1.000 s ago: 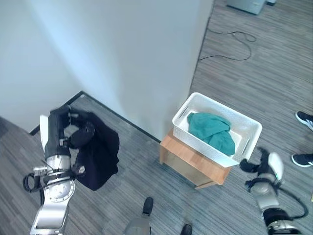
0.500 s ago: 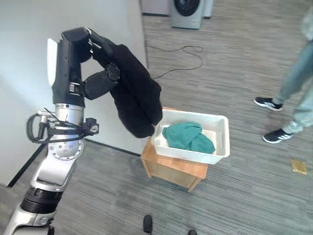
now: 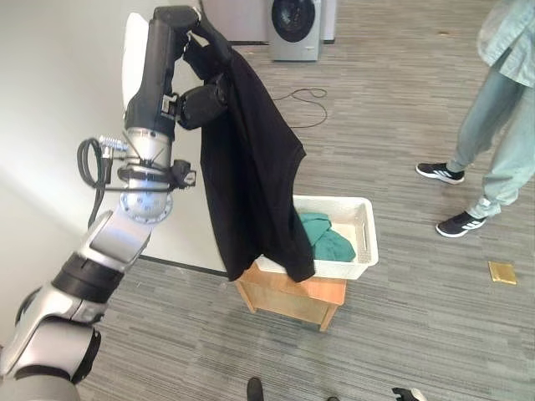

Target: Pick up bed clothes into laundry basket.

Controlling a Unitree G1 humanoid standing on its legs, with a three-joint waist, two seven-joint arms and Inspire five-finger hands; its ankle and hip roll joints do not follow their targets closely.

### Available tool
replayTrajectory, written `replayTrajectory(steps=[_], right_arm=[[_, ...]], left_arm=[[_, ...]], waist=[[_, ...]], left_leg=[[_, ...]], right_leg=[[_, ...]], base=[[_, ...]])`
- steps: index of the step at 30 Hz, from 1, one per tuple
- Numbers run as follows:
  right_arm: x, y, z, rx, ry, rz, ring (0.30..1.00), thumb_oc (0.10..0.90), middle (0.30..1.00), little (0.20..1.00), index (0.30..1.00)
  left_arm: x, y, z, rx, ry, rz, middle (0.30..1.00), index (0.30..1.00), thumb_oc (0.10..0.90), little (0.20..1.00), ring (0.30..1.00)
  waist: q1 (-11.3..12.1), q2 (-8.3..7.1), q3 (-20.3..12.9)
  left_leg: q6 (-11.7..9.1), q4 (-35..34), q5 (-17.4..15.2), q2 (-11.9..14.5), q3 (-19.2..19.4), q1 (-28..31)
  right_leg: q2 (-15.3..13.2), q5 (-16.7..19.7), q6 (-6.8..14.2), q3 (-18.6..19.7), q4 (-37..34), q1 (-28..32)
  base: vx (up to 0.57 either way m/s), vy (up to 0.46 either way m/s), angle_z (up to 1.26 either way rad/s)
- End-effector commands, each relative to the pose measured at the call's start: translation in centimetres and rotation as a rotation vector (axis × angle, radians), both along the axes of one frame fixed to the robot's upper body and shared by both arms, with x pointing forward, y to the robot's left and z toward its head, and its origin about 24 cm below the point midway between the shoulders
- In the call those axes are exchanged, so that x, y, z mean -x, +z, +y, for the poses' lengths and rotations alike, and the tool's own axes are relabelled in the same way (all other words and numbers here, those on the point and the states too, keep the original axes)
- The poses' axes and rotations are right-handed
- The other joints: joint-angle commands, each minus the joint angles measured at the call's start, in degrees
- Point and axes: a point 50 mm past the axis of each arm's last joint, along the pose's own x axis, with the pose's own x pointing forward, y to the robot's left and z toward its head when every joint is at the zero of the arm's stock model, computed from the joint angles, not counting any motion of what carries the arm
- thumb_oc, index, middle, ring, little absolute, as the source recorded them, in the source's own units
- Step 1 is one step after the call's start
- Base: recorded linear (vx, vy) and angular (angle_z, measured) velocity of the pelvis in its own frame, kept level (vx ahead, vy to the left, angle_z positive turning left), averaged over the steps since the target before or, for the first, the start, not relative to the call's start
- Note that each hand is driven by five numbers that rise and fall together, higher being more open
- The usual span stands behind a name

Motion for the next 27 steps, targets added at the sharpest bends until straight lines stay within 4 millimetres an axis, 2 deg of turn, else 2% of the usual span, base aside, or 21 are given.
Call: replayTrajectory(steps=[1, 5, 9, 13, 14, 15, 16, 17, 20, 23, 25, 26, 27], right_arm=[[1.3, 0.2, -1.6, 0.06, 0.002, 0.045, 0.9, 0.8, 0.9, 0.9, 0.9], [2.7, 0.0, -1.7, 0.062, -0.026, 0.074, 0.9, 0.8, 0.9, 0.9, 0.9], [4.5, -0.2, -1.6, 0.055, -0.047, 0.123, 0.9, 0.8, 0.9, 0.9, 0.9], [5.3, -0.4, -1.5, 0.05, -0.051, 0.143, 0.9, 0.8, 0.9, 0.9, 0.9], [2.9, 0.0, -1.8, 0.068, -0.025, 0.093, 0.9, 0.8, 0.9, 0.9, 0.9], [2.8, 0.0, -1.9, 0.07, -0.026, 0.091, 0.9, 0.8, 0.9, 0.9, 0.9], [1.5, 0.1, -1.2, 0.049, 0.022, 0.049, 0.9, 0.8, 0.9, 0.9, 0.9], [1.8, 0.0, -1.1, 0.035, 0.009, 0.054, 0.9, 0.8, 0.9, 0.9, 0.9], [0.5, 0.2, -1.2, 0.048, -0.002, 0.017, 0.9, 0.8, 0.9, 0.9, 0.9], [-0.1, 0.4, -1.1, 0.047, 0.014, -0.002, 0.9, 0.8, 0.9, 0.9, 0.9], [-0.2, 0.5, -1.3, 0.057, 0.026, 0.001, 0.9, 0.8, 0.9, 0.9, 0.9], [-0.2, 0.5, -1.4, 0.059, 0.026, 0.002, 0.9, 0.8, 0.9, 0.9, 0.9], [-0.1, 0.5, -1.4, 0.061, 0.031, 0.006, 0.9, 0.8, 0.9, 0.9, 0.9]], left_arm=[[2.5, 11.2, 1.4, 0.028, 0.121, -0.396, 0.3, 0.3, 0.4, 0.3, 0.3], [2.7, 12.4, 2.8, -0.005, 0.205, -0.42, 0.3, 0.3, 0.4, 0.3, 0.3], [2.9, 12.2, 4.3, -0.006, 0.265, -0.414, 0.3, 0.3, 0.4, 0.3, 0.3], [2.6, 11.6, 5.0, -0.01, 0.298, -0.392, 0.3, 0.3, 0.4, 0.3, 0.3], [2.2, 11.3, 4.5, 0.003, 0.283, -0.375, 0.3, 0.3, 0.4, 0.3, 0.3], [2.2, 11.3, 4.5, 0.004, 0.284, -0.376, 0.3, 0.3, 0.4, 0.3, 0.3], [1.7, 10.8, 4.0, 0.034, 0.281, -0.372, 0.3, 0.3, 0.4, 0.3, 0.3], [0.5, 10.0, 3.9, 0.052, 0.282, -0.301, 0.3, 0.3, 0.4, 0.3, 0.3], [-0.1, 9.7, 4.1, 0.044, 0.297, -0.259, 0.3, 0.3, 0.4, 0.3, 0.3], [-1.5, 7.2, 4.9, 0.046, 0.325, -0.151, 0.3, 0.3, 0.4, 0.3, 0.3], [-2.6, 4.8, 5.3, 0.078, 0.321, -0.046, 0.3, 0.3, 0.4, 0.3, 0.3], [-2.6, 4.7, 5.3, 0.08, 0.321, -0.045, 0.3, 0.3, 0.4, 0.3, 0.3], [-3.0, 3.5, 5.3, 0.1, 0.309, 0.0, 0.3, 0.3, 0.4, 0.3, 0.3]], waist=[[-2.0, -0.75, -0.7], [-3.1, -0.37, -0.5], [-3.5, -0.61, -0.5], [-3.5, -1.0, -0.2], [-2.6, -1.32, -0.4], [-2.7, -1.21, -0.3], [-1.9, -1.51, -0.6], [-2.0, -1.56, -0.8], [-1.5, -1.86, -0.7], [-1.2, -2.26, -0.7], [-1.1, -2.6, -0.8], [-1.1, -2.52, -0.8], [-1.1, -2.61, -0.7]], left_leg=[[-1.9, 0.0, -5.4, 2.0, 2.2, 1.6], [-1.6, 0.0, -5.8, 2.0, 4.0, 1.5], [-1.5, 0.0, -6.2, 2.0, 5.6, 2.0], [-1.3, 0.0, -6.2, 1.8, 5.6, 1.9], [-1.3, 0.0, -6.1, 1.8, 5.2, 1.8], [-1.3, 0.0, -6.1, 1.8, 5.1, 1.8], [-1.2, 0.0, -6.3, 1.6, 4.4, 1.7], [-1.1, 0.0, -6.3, 1.6, 4.3, 1.8], [-1.1, 0.0, -6.4, 1.4, 3.8, 1.4], [-1.1, 0.0, -6.4, 1.4, 3.6, 1.0], [-1.1, 0.0, -6.3, 1.5, 3.5, 1.1], [-1.1, 0.0, -6.4, 1.5, 3.5, 1.1], [-1.1, 0.0, -6.3, 1.5, 3.4, 1.2]], right_leg=[[-3.0, 0.4, 5.3, -1.3, 0.2, -2.3], [-3.3, 1.5, 5.8, 0.7, 0.2, -4.0], [-3.5, 2.0, 6.0, 2.1, 0.2, -4.8], [-3.7, 2.2, 6.1, 2.2, 0.2, -5.0], [-3.7, 2.1, 6.0, 1.8, 0.2, -4.9], [-3.7, 2.1, 6.0, 1.8, 0.2, -4.8], [-3.7, 1.7, 5.9, 1.2, 0.2, -4.6], [-3.8, 1.7, 6.0, 1.0, 0.2, -4.4], [-3.9, 1.8, 6.1, 0.5, 0.2, -4.7], [-4.0, 1.8, 6.1, 0.1, 0.2, -4.8], [-4.0, 1.8, 5.9, 0.0, 0.2, -4.6], [-4.0, 1.8, 5.9, 0.0, 0.2, -4.6], [-4.0, 1.8, 5.9, -0.2, 0.2, -4.5]], base=[[-0.02, 0.076, -0.4], [-0.01, 0.053, -0.43], [0.02, 0.024, -0.33], [0.01, 0.019, -0.13], [0.0, 0.0, 0.0], [0.03, -0.034, 0.01], [0.05, -0.026, 0.03], [0.07, -0.02, 0.1], [0.01, -0.007, 0.13], [-0.01, -0.034, 0.09], [0.0, -0.013, 0.02], [0.0, -0.013, 0.03], [0.0, 0.0, 0.0]])
